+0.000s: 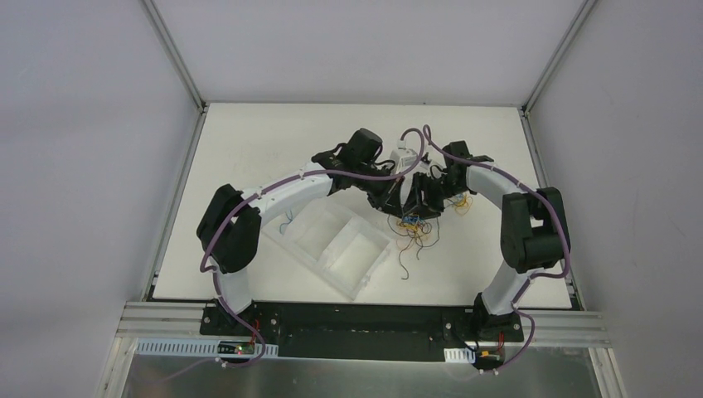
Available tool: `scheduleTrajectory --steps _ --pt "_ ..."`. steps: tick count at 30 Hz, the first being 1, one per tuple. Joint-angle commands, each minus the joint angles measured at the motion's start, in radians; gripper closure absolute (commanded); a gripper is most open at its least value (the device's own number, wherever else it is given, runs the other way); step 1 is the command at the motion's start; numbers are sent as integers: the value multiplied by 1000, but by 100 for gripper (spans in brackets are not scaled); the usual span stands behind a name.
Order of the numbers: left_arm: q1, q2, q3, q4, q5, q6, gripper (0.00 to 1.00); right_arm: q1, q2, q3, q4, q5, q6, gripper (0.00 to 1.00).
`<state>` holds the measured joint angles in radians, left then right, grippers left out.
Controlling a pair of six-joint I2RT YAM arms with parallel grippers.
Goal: Untangle the cables
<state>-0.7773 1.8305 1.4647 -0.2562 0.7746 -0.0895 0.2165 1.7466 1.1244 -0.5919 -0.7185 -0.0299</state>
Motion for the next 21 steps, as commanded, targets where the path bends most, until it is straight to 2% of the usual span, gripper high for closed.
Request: scheduleTrajectory --steps 1,4,9,13,16,21 --pt "3 -53 1 -8 -8 35 100 17 9 -4 9 -19 6 65" --pt "6 -74 46 -41 -8 35 100 8 42 15 -6 67 -20 100" --pt "63 -138 206 -109 81 -46 100 -48 -6 21 -15 214 -77 100" --pt "107 -186 364 -147 165 -23 100 -107 -32 47 -5 340 -113 100" --pt "166 -183 505 -147 225 -66 100 -127 -25 70 -5 417 -147 100" --pt "278 -151 754 -146 223 -110 100 -146 11 82 7 470 -180 100"
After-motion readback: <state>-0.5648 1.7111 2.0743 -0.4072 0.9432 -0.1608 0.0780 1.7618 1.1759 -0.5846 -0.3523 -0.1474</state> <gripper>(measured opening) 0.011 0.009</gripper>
